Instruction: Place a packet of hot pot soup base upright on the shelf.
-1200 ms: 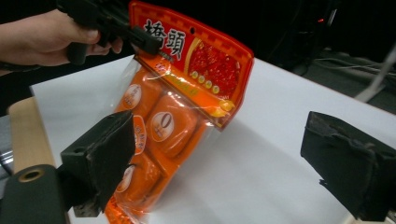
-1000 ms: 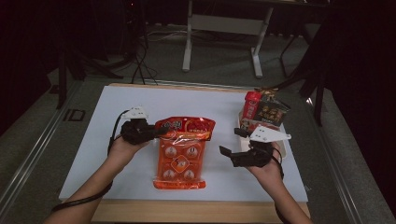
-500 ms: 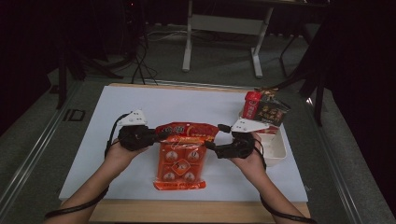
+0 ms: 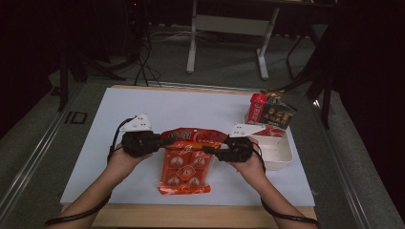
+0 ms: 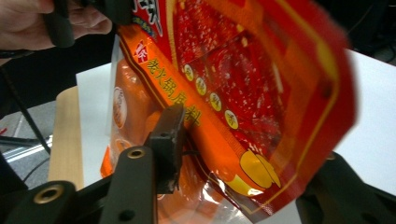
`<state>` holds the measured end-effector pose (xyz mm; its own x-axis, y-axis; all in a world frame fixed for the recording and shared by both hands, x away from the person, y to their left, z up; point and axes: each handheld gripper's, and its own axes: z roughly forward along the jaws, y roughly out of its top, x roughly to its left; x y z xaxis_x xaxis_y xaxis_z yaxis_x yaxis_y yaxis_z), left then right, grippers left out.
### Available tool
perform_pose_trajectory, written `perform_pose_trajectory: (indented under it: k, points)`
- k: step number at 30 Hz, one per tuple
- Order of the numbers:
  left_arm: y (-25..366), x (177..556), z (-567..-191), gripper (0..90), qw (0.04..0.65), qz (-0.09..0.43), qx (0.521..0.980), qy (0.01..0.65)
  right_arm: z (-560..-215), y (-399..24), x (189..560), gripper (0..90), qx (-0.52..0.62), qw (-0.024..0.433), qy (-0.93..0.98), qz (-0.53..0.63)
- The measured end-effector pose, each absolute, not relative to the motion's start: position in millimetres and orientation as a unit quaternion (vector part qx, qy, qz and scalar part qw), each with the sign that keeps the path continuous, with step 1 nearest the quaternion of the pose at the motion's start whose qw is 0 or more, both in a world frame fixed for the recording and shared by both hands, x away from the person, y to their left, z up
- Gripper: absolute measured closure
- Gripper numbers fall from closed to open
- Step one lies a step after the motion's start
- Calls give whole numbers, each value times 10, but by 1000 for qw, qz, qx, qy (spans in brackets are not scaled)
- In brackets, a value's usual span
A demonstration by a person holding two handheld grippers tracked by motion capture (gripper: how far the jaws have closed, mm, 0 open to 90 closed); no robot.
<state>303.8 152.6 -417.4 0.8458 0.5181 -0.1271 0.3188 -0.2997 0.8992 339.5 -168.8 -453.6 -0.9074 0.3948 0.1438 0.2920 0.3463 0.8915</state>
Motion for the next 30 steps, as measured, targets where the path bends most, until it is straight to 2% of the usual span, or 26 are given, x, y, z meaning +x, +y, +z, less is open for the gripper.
perform_pose_trajectory:
  k: [3, 6, 10, 22, 28, 30]
  points:
    - [1534, 3037, -4175, 891, 532, 90, 800, 262, -4531, -1707, 3400, 666, 200, 33, 820, 535]
    - [1539, 3039, -4180, 890, 534, 87, 799, 262, -4522, -1736, 3404, 823, 194, 15, 823, 533]
    - [1525, 3034, -4161, 890, 532, 89, 802, 259, -4496, -1724, 3363, 889, 183, 19, 835, 519]
    - [1563, 3006, -4089, 862, 546, 63, 801, 237, -4270, -1747, 3166, 900, 181, 22, 844, 505]
    - [1603, 2972, -4053, 803, 569, 54, 791, 219, -4102, -1764, 3097, 900, 175, 30, 838, 516]
    - [1608, 2976, -4049, 744, 580, 46, 784, 215, -4027, -1769, 3078, 900, 172, 36, 836, 520]
